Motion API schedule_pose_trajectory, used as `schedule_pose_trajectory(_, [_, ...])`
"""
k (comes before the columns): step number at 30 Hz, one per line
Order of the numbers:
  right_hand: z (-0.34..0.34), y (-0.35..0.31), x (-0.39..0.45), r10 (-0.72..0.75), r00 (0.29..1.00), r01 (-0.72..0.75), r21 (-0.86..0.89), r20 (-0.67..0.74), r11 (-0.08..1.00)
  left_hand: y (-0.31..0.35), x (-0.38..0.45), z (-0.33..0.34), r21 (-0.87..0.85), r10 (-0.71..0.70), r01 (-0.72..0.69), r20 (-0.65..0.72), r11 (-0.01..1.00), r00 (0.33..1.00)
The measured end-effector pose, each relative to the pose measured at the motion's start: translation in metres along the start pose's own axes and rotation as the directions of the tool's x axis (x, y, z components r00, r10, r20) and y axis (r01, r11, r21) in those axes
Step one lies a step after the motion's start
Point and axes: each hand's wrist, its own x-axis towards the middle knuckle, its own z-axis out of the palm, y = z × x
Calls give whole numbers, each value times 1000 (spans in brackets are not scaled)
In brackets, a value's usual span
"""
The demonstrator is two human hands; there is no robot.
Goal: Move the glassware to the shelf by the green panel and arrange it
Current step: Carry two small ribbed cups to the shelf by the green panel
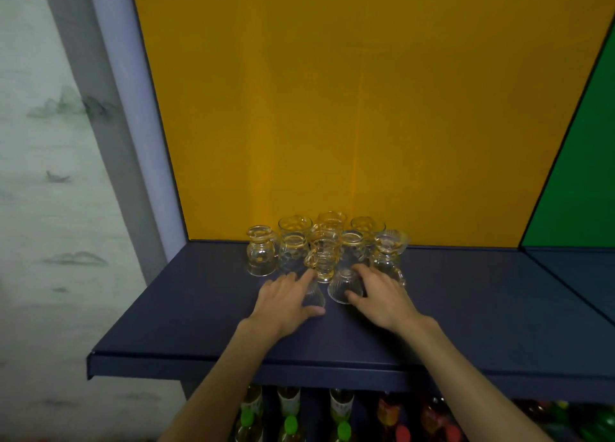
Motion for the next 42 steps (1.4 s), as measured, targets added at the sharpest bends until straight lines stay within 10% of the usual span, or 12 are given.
schedule_pose_trajectory(8, [12, -1, 4, 151, 988, -145, 208, -14, 967, -8, -24, 1, -429, -112, 2, -231, 903, 967])
schedule_pose_trajectory(19, [19, -8, 9, 211, 977, -205, 140, -27, 969, -23, -18, -3, -945, -367, 27, -100, 325, 925])
schedule_pose_trajectory(42, [-24, -11, -18, 286, 932, -134, 522, -222, 842, -2, -5, -6, -933, -294, -28, -142, 360, 945])
